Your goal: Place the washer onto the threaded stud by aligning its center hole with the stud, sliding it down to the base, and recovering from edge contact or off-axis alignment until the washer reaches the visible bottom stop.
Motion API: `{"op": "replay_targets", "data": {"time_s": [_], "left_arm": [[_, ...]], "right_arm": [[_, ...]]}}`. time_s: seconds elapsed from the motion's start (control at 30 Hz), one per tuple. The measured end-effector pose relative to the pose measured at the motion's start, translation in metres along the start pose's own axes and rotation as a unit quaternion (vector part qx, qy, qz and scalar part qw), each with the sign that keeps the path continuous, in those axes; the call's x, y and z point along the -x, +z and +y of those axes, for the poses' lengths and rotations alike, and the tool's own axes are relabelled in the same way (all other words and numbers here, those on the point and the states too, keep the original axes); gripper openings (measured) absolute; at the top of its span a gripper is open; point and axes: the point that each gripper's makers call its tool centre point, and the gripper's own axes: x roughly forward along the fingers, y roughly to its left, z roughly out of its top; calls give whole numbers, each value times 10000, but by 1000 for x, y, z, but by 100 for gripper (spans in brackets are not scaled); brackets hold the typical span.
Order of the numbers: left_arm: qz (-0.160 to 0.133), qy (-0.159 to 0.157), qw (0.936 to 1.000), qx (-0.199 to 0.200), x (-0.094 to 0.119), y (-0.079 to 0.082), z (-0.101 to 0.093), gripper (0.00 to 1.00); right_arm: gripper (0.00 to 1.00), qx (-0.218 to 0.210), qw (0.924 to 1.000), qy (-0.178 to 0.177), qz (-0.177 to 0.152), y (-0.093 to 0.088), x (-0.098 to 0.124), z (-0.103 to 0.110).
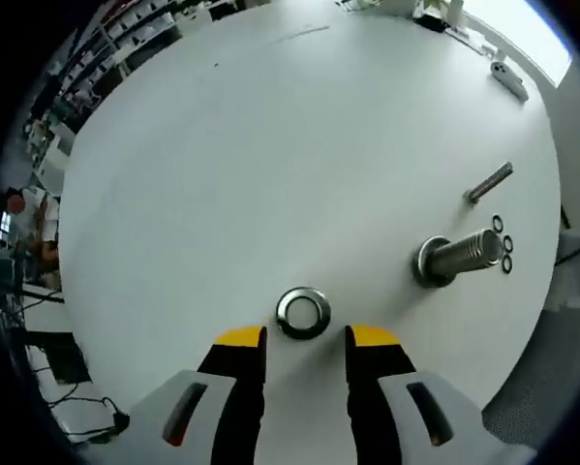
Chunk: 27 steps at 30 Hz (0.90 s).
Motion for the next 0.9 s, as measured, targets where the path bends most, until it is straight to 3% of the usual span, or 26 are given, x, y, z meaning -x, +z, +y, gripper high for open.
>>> {"op": "replay_targets", "data": {"time_s": [0.1, 0.27, 0.57, 0.6, 0.73, 0.9], "left_arm": [[-111, -54, 9998, 161, -1, 6, 4, 28], [-60, -289, 9993, 234, -4, 10, 0, 26], [34, -274, 9990, 358, -3, 9, 2, 21], [46, -268, 9991, 334, 4, 8, -8, 21], [54, -270, 9988, 409, 8, 7, -12, 21], [214, -335, 9991, 175, 10, -1, -22, 20]], "right_arm": [[29, -46, 10000, -43, -19, 0, 0, -2], [29, -49, 10000, -61, -12, 0, 0, -2], [29, -58, 10000, -78, -22, 0, 0, -3], [29, -62, 9999, -83, -24, 1, 0, -3], [28, -52, 9999, -106, 7, 0, 0, -4], [28, -79, 9999, -123, -6, 0, 0, -5]]}}
